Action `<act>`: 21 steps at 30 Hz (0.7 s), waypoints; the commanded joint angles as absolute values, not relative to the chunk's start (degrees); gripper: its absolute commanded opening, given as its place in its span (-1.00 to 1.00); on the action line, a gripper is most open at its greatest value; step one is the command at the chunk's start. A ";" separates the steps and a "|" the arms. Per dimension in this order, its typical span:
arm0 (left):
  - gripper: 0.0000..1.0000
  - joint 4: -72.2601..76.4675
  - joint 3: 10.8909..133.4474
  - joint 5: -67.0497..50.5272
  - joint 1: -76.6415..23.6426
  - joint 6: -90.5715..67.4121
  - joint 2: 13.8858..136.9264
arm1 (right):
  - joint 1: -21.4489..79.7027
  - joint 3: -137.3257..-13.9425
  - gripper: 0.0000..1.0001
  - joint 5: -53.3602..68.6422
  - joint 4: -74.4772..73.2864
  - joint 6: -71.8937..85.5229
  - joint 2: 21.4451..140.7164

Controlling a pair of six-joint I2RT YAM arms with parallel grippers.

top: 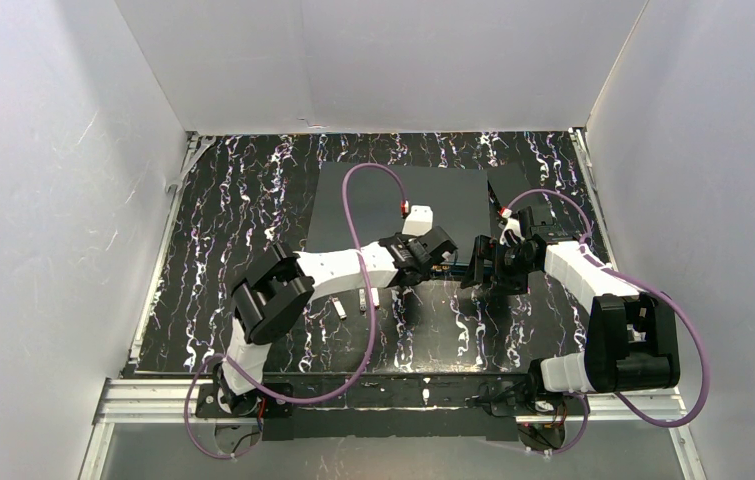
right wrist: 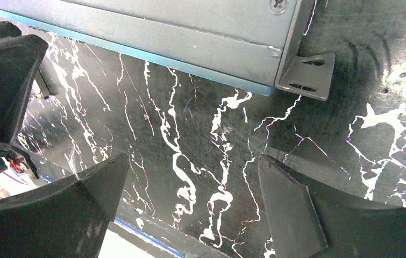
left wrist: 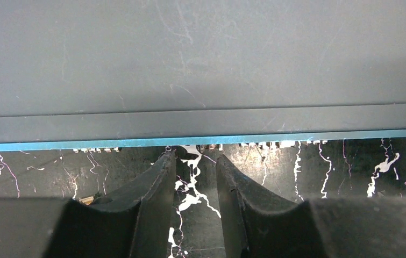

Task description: Pull the plug from the switch port

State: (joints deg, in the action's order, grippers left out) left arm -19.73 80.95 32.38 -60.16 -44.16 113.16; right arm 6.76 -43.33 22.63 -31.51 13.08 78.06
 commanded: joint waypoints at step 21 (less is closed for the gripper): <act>-0.33 -22.22 86.70 34.09 -59.18 -45.51 116.68 | 6.50 -43.37 1.00 22.94 -31.20 12.22 77.87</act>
State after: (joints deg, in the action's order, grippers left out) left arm -21.06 84.58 31.77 -59.72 -44.51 116.84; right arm 6.76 -43.33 22.61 -31.51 13.08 78.06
